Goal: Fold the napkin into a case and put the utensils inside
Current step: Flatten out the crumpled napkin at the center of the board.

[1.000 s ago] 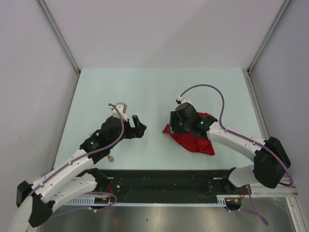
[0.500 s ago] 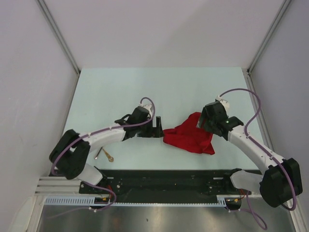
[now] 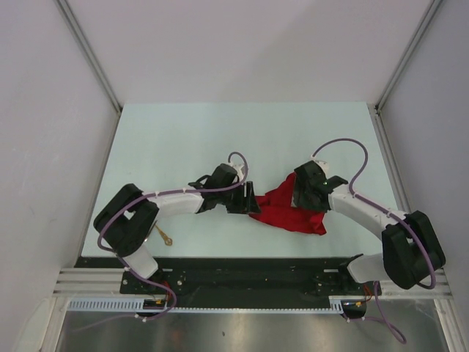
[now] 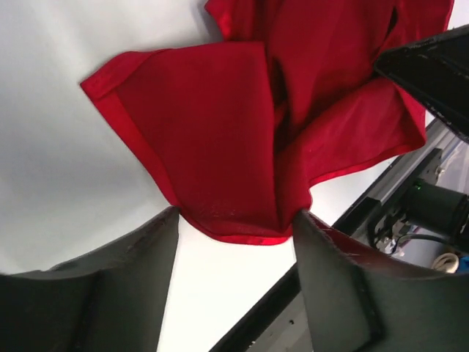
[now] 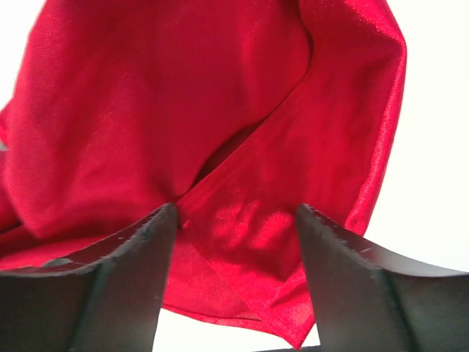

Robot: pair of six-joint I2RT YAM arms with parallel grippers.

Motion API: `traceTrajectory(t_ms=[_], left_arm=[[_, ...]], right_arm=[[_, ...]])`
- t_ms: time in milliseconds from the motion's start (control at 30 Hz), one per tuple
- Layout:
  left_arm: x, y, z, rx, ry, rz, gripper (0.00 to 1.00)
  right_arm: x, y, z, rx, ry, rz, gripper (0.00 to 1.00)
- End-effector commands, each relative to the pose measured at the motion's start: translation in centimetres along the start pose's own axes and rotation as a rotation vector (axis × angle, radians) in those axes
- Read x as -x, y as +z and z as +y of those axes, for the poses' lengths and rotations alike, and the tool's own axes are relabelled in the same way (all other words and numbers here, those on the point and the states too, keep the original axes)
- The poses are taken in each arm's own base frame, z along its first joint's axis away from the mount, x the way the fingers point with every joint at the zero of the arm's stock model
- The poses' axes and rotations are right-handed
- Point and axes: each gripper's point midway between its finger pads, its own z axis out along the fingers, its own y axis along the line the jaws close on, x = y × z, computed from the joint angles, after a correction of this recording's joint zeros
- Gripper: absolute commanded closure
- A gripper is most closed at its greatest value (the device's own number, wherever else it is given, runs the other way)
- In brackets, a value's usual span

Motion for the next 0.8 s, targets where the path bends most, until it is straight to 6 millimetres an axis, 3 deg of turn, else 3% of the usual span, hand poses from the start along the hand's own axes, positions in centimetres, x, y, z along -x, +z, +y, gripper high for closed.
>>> traceTrajectory(t_ms=[0,100,133,233,267,333,400,500,533,567,633,667,733,767], left_arm=[[1.2,-0.6,-1.9,-0.056,0.011,-0.043,0.50],[1.6,-1.4,-2.1,-0.049,0.036,-0.067,0.66],[1.7,-1.6,-2.3,-0.049,0.042,-0.069,0.70],[2.7,-2.6,-3.1,-0.049,0.085,-0.092,0.90],[3.0,-2.9,-3.4,-0.049,0.095,-0.097,1.00],[4.5,-4.4,-4.8,-0.056,0.139,-0.139,1.00],[5.8,-5.9,-6.1,-0.068,0.192,-0.188,1.00],[8.5,-10.3,-9.2,-0.099,0.272,-0.313,1.00],[9.6,-12.2,-10.5,-0.107,0.293,-0.367,1.00],[10.4,-15.0,-12.2,-0.142,0.326,-0.438,1.00],[11.9,-19.2,-14.8,-0.193,0.392,-0.558,1.00],[11.9,-22.6,-16.5,-0.245,0.434,-0.636,1.00],[12.1,-26.5,-18.9,-0.330,0.492,-0.736,1.00],[11.5,-29.5,-20.1,-0.384,0.534,-0.806,1.00]], right_arm=[[1.1,0.5,-0.3,-0.032,-0.010,-0.050,0.33],[1.4,0.6,0.0,-0.012,-0.009,-0.061,0.50],[1.5,0.4,0.1,-0.005,-0.009,-0.064,0.67],[2.9,-0.7,0.2,0.000,-0.003,-0.107,0.90],[3.2,-1.4,-0.2,-0.012,0.000,-0.113,0.91],[5.2,-3.4,-0.3,-0.014,0.018,-0.173,0.96],[7.9,-7.4,-0.7,0.012,0.046,-0.274,0.99],[10.8,-13.9,-1.6,0.088,0.083,-0.430,1.00],[12.4,-17.1,-1.4,0.141,0.104,-0.504,1.00],[13.1,-19.1,-1.5,0.178,0.110,-0.555,1.00],[14.6,-25.9,-1.5,0.347,0.128,-0.724,1.00],[14.7,-28.4,-1.7,0.414,0.135,-0.786,1.00],[14.3,-35.0,-1.7,0.612,0.116,-0.937,1.00],[13.7,-37.1,-1.3,0.701,0.088,-0.970,1.00]])
